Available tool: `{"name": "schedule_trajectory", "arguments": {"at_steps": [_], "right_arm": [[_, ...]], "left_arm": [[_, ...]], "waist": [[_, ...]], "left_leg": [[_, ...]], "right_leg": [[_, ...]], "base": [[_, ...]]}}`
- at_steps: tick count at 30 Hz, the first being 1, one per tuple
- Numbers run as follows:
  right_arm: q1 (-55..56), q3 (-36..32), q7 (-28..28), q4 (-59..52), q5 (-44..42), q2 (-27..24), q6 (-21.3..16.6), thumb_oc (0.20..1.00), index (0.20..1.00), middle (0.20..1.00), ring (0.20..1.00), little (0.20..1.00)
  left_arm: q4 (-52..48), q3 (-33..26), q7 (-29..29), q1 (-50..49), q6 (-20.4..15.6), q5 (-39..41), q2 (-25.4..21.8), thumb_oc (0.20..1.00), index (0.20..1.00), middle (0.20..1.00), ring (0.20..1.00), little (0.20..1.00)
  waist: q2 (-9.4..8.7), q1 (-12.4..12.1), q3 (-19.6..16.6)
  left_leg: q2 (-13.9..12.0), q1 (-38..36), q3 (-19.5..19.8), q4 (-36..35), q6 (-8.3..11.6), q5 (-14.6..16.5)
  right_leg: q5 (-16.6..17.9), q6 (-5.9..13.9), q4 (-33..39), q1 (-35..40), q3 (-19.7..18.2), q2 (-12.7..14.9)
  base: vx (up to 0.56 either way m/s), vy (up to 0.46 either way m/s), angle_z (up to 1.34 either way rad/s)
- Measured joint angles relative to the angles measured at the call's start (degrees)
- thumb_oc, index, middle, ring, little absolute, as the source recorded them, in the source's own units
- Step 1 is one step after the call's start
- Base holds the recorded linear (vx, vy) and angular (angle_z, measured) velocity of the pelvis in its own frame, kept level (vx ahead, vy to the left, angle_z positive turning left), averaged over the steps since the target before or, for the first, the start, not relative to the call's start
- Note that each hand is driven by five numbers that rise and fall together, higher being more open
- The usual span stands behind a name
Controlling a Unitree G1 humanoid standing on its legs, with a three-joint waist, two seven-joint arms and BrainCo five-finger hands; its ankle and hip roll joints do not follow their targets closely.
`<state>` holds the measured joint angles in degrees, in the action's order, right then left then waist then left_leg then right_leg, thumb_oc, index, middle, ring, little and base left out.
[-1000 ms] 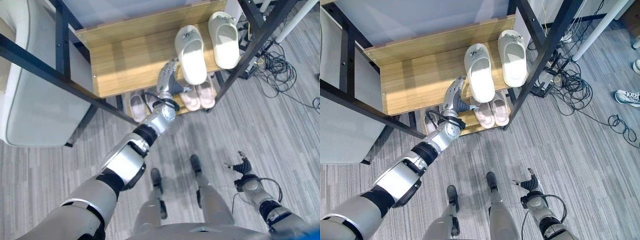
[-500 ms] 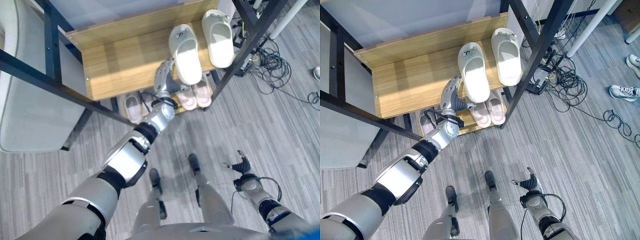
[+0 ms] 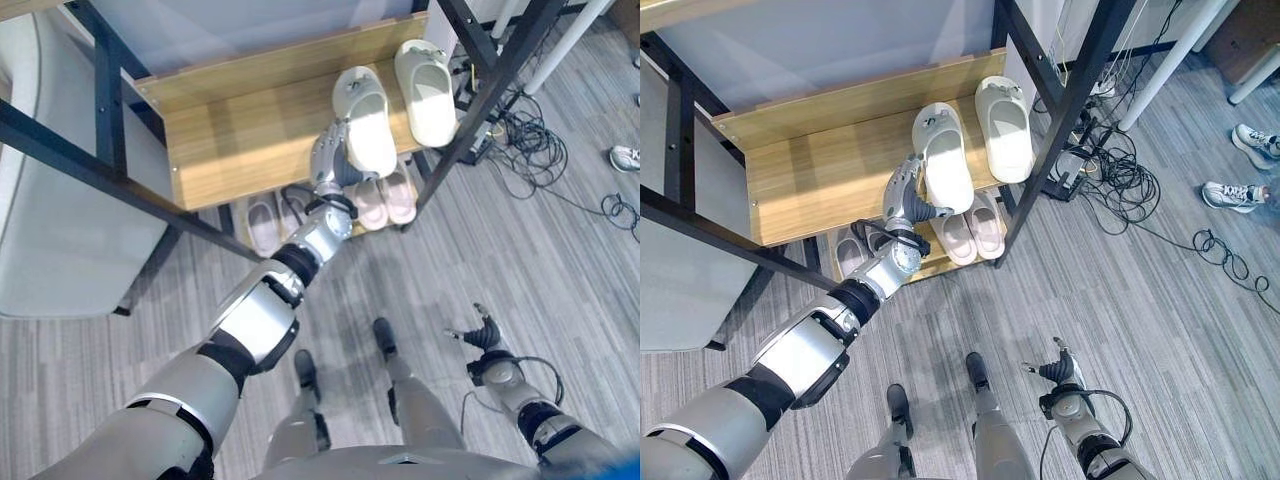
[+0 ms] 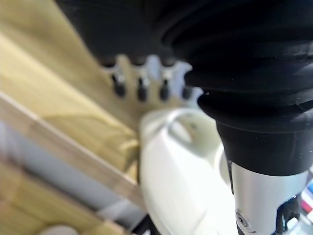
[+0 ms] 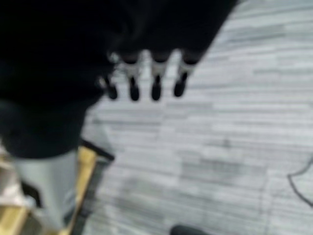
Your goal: Arrange the slippers neatly on the shoe rack.
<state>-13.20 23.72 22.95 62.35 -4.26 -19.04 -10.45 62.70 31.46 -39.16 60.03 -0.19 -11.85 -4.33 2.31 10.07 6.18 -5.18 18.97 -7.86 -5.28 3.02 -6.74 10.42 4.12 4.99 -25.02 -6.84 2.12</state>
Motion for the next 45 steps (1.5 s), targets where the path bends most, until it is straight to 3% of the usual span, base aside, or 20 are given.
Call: {"name": "schedule_trajectory", "arguments": {"at_steps": [34, 45], "right_arm": [[-4.9, 1.2, 2.7, 1.7, 1.7, -2.5, 0.0, 1.0, 1.0, 1.0, 1.0, 1.0], [-5.1, 1.1, 2.6, 1.8, 1.6, -2.5, 0.0, 1.0, 1.0, 1.0, 1.0, 1.0]], "left_arm": [[0.0, 0.1, -3.8, 2.1, 1.7, -1.2, 1.1, 1.0, 1.0, 1.0, 1.0, 1.0], [-0.1, 0.1, -4.4, 4.6, 1.6, -1.2, 1.6, 1.0, 1.0, 1.0, 1.0, 1.0]], "waist": [[-0.49, 0.2, 0.1], [-0.32, 0.1, 2.5]], "left_leg": [[-0.1, 2.4, -0.9, 0.0, -0.08, 0.0], [-0.1, 2.5, -1.1, 0.0, -0.06, 0.0]], "right_leg": [[-0.2, 0.29, -1.1, -3.4, -0.6, -0.2], [-0.2, 0.33, -1.3, -3.7, -0.7, -0.2]], "base": [[0.0, -0.004, -0.01], [0.0, -0.003, 0.0]]}}
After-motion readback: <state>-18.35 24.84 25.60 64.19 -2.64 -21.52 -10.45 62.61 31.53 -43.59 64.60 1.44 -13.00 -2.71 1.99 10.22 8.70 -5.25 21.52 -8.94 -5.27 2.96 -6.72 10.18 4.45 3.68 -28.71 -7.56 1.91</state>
